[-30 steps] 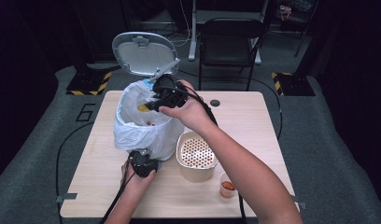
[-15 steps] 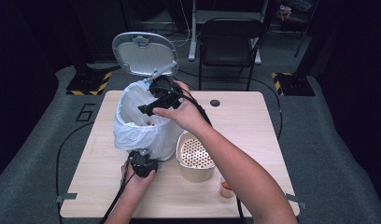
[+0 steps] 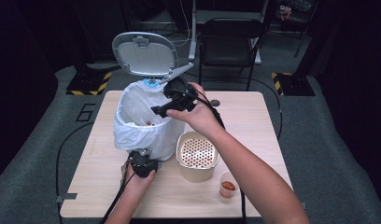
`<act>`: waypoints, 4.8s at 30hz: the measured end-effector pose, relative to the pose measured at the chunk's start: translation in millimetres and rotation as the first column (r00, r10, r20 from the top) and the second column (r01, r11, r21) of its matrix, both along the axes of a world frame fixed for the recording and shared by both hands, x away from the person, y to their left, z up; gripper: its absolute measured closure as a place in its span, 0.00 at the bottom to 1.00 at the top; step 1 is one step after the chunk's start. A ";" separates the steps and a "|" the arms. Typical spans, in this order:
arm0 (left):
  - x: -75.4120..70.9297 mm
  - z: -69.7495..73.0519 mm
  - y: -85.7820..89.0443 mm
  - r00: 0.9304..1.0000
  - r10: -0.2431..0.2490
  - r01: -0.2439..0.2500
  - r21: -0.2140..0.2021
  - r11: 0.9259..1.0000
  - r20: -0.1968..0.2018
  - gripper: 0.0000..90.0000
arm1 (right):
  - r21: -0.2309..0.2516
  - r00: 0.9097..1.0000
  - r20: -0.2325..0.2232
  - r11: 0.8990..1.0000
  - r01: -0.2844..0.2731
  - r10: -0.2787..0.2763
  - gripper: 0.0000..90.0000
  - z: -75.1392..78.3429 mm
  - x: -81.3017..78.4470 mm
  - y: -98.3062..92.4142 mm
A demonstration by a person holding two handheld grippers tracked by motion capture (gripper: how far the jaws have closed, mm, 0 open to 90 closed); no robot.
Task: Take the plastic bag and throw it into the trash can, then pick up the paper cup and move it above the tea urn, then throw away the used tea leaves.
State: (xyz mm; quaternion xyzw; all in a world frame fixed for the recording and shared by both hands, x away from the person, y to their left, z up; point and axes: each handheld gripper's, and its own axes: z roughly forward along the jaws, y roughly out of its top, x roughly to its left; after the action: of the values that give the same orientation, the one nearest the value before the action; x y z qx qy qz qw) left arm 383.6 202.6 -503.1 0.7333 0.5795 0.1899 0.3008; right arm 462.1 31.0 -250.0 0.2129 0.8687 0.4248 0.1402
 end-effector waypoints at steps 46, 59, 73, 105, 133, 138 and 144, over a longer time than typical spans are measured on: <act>1.4 0.5 3.9 0.999 -0.047 0.047 0.032 0.998 0.002 0.63 | -0.016 0.988 0.017 0.988 0.154 -0.154 0.22 -115.6 -78.3 -168.8; 1.5 -0.5 2.9 0.999 -0.035 0.035 0.019 0.999 0.013 0.63 | 0.020 0.981 -0.039 0.981 0.191 -0.190 0.18 -149.5 -98.7 -190.1; 1.5 -1.0 2.4 0.999 -0.026 0.026 0.013 1.000 0.019 0.63 | 0.041 0.978 -0.085 0.980 0.194 -0.190 0.17 -175.9 -121.1 -205.5; 1.3 0.5 3.5 0.999 -0.046 0.046 0.027 0.999 0.003 0.63 | 0.092 0.976 -0.126 0.978 0.187 -0.175 0.05 -191.2 -142.2 -209.5; 1.6 1.3 5.8 0.998 -0.060 0.061 0.058 0.996 -0.009 0.63 | -0.031 0.976 -0.183 0.993 0.116 -0.119 0.30 -232.0 -132.9 -195.4; 1.4 0.1 3.2 0.999 -0.037 0.037 0.026 0.999 0.007 0.63 | -0.047 0.978 -0.165 0.992 0.118 -0.124 0.33 -230.6 -134.7 -193.5; 1.7 1.0 5.9 0.998 -0.061 0.061 0.058 0.996 -0.006 0.63 | -0.064 0.983 -0.141 0.992 0.108 -0.116 0.35 -228.0 -135.0 -192.1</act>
State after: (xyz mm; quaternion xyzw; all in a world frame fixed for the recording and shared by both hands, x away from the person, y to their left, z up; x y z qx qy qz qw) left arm 385.2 208.5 -502.1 0.7595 0.5517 0.1957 0.2836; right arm 327.1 -161.0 -478.0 0.2876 0.8748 0.3751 0.1066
